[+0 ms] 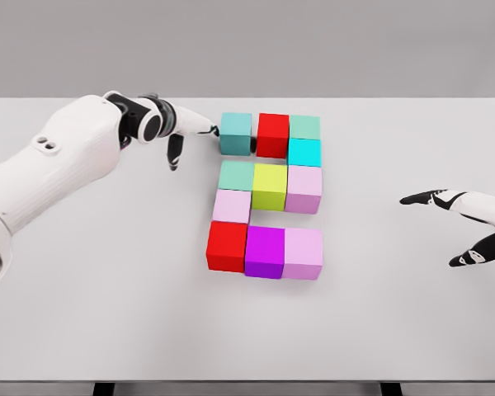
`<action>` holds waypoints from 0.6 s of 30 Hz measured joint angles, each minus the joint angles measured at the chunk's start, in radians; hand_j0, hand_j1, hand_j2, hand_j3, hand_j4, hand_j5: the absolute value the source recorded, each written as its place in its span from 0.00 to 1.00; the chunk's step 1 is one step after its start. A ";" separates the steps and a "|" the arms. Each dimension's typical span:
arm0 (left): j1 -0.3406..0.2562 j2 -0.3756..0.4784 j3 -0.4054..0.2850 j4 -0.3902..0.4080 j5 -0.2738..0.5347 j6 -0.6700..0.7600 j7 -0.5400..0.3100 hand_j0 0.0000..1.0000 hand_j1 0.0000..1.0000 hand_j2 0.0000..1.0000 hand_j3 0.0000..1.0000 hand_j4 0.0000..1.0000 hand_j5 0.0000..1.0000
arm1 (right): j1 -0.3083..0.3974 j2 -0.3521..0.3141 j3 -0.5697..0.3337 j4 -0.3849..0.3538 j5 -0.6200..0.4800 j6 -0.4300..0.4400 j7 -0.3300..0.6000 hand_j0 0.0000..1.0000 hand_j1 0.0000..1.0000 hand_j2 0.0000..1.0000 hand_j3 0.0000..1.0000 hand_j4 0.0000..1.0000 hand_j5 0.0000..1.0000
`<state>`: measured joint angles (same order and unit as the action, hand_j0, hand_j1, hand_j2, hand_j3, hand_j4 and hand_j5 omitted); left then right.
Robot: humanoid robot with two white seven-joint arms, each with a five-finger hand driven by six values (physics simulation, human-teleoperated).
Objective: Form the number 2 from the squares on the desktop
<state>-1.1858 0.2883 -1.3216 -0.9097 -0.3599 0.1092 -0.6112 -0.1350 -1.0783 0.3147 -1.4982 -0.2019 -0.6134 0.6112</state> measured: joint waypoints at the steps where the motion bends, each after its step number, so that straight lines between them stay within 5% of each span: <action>1: 0.000 -0.002 0.000 0.000 0.000 0.000 0.000 1.00 1.00 1.00 1.00 1.00 1.00 | 0.000 0.000 0.000 0.000 0.000 0.000 0.000 1.00 1.00 1.00 1.00 1.00 1.00; 18: 0.000 -0.012 0.000 -0.003 -0.001 0.000 0.000 1.00 1.00 1.00 1.00 1.00 1.00 | 0.000 0.000 0.000 0.000 0.000 0.000 0.000 1.00 1.00 1.00 1.00 1.00 1.00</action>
<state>-1.1858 0.2761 -1.3216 -0.9123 -0.3612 0.1097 -0.6112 -0.1350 -1.0783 0.3147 -1.4980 -0.2018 -0.6134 0.6112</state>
